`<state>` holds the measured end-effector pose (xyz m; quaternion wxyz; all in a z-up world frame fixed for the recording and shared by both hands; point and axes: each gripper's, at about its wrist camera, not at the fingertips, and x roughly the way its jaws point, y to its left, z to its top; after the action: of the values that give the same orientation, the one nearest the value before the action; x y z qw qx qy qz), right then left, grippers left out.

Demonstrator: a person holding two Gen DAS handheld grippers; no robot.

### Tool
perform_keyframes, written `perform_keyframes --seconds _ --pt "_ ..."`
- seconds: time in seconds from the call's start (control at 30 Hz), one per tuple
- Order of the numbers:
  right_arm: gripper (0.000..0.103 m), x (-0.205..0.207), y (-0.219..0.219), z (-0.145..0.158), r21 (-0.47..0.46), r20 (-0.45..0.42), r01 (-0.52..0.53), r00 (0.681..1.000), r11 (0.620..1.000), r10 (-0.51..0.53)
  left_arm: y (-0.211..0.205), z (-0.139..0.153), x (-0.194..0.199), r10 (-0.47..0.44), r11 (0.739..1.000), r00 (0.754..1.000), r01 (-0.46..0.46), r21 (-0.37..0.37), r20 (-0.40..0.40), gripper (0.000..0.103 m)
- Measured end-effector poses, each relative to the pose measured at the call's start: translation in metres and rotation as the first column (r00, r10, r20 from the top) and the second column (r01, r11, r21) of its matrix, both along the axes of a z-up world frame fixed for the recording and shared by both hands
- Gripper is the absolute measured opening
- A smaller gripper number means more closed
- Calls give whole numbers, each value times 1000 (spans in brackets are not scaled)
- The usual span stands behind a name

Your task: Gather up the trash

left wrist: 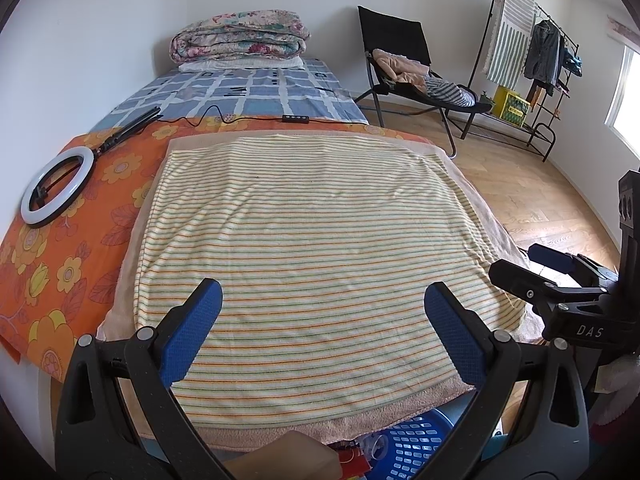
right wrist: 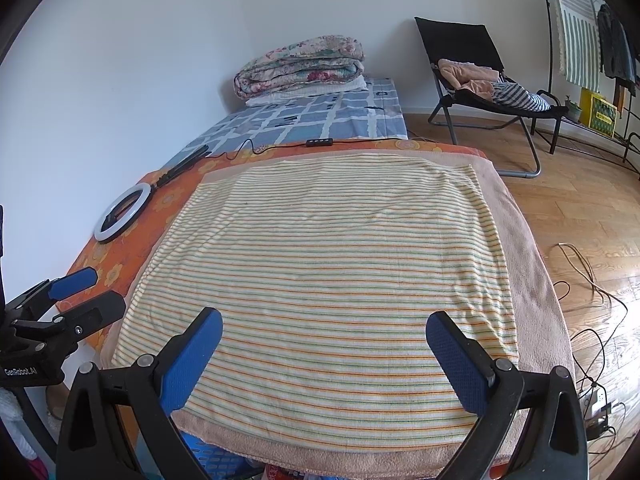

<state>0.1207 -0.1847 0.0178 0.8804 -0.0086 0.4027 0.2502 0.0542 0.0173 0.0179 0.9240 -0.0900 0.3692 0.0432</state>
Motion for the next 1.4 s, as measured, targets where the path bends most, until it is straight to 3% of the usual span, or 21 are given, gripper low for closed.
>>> perform_keyframes --seconds 1.4 --pt "103 -1 0 -13 -3 -30 7 1000 1000 -7 1 -4 -10 -7 1000 1000 7 18 -13 103"
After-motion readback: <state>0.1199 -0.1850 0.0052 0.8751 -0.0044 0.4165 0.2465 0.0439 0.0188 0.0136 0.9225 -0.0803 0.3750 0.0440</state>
